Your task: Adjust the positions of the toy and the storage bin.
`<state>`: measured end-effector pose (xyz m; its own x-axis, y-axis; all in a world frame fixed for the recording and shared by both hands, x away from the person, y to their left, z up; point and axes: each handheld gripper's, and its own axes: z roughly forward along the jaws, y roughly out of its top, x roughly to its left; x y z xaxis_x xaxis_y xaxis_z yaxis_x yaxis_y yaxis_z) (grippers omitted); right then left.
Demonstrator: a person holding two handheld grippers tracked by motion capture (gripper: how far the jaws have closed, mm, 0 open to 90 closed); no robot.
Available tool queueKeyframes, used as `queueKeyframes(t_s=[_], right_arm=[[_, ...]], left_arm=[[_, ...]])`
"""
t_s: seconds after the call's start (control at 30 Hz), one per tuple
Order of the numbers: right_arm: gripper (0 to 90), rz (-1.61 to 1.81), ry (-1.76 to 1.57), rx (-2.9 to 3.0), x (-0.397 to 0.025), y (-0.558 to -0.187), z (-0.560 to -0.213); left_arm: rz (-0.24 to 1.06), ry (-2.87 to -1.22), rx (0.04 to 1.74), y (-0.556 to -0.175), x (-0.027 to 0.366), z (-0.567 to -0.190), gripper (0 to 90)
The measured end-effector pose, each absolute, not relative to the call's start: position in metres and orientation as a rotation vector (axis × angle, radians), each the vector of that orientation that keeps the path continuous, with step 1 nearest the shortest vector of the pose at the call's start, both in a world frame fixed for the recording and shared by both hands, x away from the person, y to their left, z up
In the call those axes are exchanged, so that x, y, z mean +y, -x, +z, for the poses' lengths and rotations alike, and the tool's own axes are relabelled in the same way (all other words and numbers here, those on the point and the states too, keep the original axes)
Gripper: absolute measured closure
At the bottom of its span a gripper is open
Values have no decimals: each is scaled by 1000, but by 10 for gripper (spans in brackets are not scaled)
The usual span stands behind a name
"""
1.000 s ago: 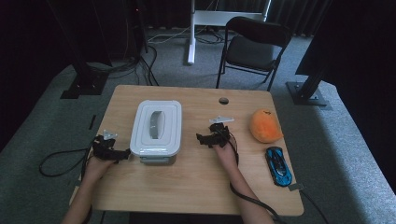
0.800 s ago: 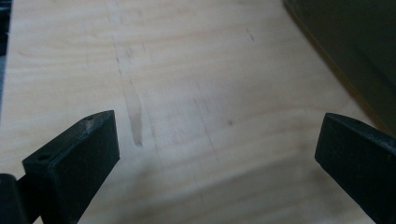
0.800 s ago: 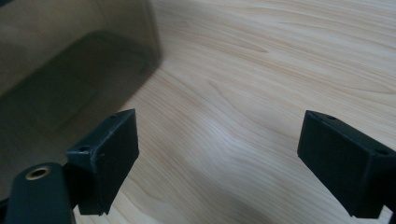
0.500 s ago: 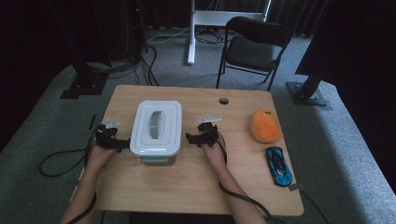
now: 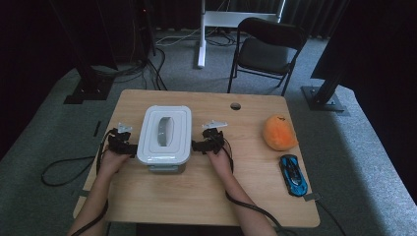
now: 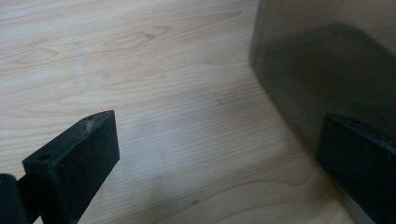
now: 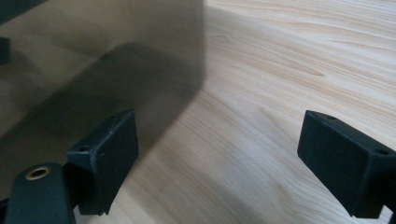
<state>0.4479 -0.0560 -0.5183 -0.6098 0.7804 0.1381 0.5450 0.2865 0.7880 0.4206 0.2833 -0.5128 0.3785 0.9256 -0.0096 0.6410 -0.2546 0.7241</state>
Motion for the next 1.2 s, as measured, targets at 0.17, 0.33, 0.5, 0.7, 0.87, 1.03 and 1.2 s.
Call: queueKeyframes(t_s=[0.17, 0.33, 0.5, 0.7, 0.87, 1.03, 1.2], right_arm=[[133, 1220, -1206, 2294, -59, -447, -518], [142, 1218, -1213, 2286, -66, -446, -516], [143, 1227, -1234, 2282, -77, -445, -517], [143, 1214, -1249, 2265, -91, -441, -517], [143, 1206, -1257, 2256, -106, -436, -516], [143, 1200, -1272, 2245, -121, -432, -516], [144, 1184, -1276, 2231, -136, -426, -516]], left_arm=[[578, -1977, 1347, -419, 278, -513, 3], [593, -1995, 1338, -419, 268, -512, 4], [580, -1999, 1327, -421, 258, -512, 4], [575, -2025, 1298, -423, 241, -511, 4], [563, -2039, 1276, -425, 228, -510, 4], [561, -2062, 1247, -427, 213, -509, 4], [558, -2086, 1213, -429, 196, -509, 4]])
